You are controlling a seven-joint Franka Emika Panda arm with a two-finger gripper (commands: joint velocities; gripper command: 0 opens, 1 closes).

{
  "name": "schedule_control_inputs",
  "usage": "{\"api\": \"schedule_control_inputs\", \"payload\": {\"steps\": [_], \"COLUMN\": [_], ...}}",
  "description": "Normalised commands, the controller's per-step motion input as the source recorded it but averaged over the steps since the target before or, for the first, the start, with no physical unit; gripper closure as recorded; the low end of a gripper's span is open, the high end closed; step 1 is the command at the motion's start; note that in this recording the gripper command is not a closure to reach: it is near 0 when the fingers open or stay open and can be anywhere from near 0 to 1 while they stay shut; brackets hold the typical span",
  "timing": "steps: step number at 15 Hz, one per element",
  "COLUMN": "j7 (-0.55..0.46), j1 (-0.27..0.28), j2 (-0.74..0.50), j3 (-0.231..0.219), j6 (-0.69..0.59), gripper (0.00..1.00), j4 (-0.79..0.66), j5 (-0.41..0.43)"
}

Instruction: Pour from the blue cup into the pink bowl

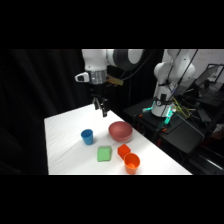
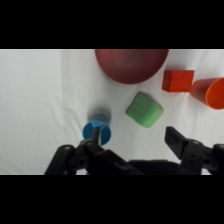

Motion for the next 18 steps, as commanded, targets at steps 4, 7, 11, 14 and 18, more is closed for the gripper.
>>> {"api": "schedule_control_inputs", "payload": {"steps": [4, 7, 11, 14, 18], "j7": [-0.05, -0.16, -0.18, -0.25, -0.36], "j1": [-0.012, -0.022, -0.062, -0.106, -0.156], "j2": [0.03, 0.22, 0.37, 0.35, 0.37], "j3": [0.027, 0.035, 0.019, 0.048, 0.139], "j6": [0.00, 0.23, 0.25, 0.19, 0.12], "gripper": [0.00, 0.00, 0.00, 0.00, 0.00], "j4": [0.08, 0.27, 0.33, 0.26, 0.29], "j5": [0.065, 0.165, 0.170, 0.247, 0.327]}}
